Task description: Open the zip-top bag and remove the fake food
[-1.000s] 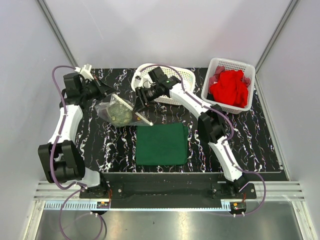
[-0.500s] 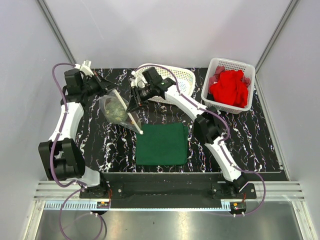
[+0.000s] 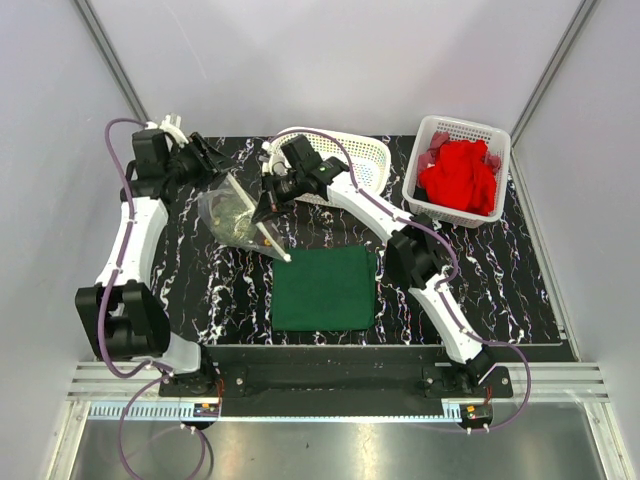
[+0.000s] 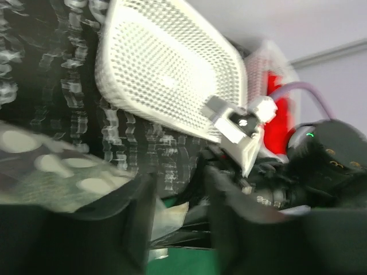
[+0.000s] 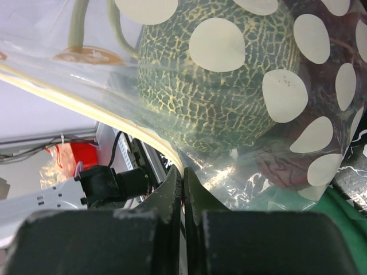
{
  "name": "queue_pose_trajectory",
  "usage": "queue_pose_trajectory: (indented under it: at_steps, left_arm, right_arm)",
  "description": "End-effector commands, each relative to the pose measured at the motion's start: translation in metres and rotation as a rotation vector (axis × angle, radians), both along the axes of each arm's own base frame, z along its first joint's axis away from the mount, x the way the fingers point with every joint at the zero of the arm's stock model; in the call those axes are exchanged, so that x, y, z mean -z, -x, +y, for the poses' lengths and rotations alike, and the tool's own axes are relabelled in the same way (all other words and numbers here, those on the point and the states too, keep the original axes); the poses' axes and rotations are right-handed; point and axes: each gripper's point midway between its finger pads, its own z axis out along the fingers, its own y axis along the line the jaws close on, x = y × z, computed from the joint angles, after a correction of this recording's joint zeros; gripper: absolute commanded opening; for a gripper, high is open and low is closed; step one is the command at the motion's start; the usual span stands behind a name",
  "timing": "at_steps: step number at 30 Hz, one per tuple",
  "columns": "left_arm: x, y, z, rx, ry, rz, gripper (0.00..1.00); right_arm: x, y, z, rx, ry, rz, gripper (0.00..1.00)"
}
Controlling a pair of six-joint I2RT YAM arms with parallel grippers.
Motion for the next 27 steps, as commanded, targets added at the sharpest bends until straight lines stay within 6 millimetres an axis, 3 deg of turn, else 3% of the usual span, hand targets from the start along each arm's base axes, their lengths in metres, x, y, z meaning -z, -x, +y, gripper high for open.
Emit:
queue_pose_trajectory:
  at_steps: [1, 2, 3, 5, 6, 8, 12, 16, 18, 24, 27]
  left_arm:
    - [-0.012, 0.018, 0.027, -0.205, -0.339, 0.05, 0.56]
    - [-0.021, 0.03, 0.031, -0.255, -0.398, 0.038, 0.74]
    - [-0.016, 0.039, 0.053, -0.382, -0.496, 0.08, 0.83]
    - [-0.016, 0.055, 0.043, -0.414, -0.554, 0.085, 0.94]
    - [-0.018, 0.065, 0.049, -0.459, -0.584, 0.09, 0.94]
    - [-0.006, 0.073, 0.033, -0.428, -0.557, 0.119, 0.93]
    - [0.024, 0.08, 0.019, -0.401, -0.561, 0.232, 0.81]
    - [0.027, 0.062, 0.011, -0.396, -0.55, 0.271, 0.75]
    - [0.019, 0.051, 0.003, -0.375, -0.525, 0.262, 0.74]
    - [0.031, 0.027, -0.006, -0.352, -0.533, 0.303, 0.83]
    - [0.036, 0.021, -0.013, -0.287, -0.52, 0.305, 0.63]
  right_arm:
    - [-0.045, -0.003, 0.008, 0.061, -0.054, -0.034, 0.0]
    - [-0.048, -0.005, 0.009, 0.074, -0.058, -0.032, 0.0]
    - [-0.049, -0.006, 0.009, 0.082, -0.058, -0.024, 0.0]
    - [-0.049, -0.007, 0.011, 0.105, -0.058, 0.002, 0.0]
    - [-0.046, -0.007, 0.012, 0.109, -0.056, 0.016, 0.0]
    - [-0.047, -0.004, 0.015, 0.102, -0.061, 0.022, 0.0]
    - [-0.054, 0.0, 0.014, 0.104, -0.062, 0.018, 0.0]
    - [-0.053, 0.009, 0.013, 0.096, -0.048, 0.015, 0.0]
    - [-0.057, 0.013, 0.014, 0.089, -0.05, 0.0, 0.0]
    - [-0.06, 0.018, 0.011, 0.076, -0.047, -0.013, 0.0]
    - [-0.061, 0.021, 0.01, 0.066, -0.049, -0.013, 0.0]
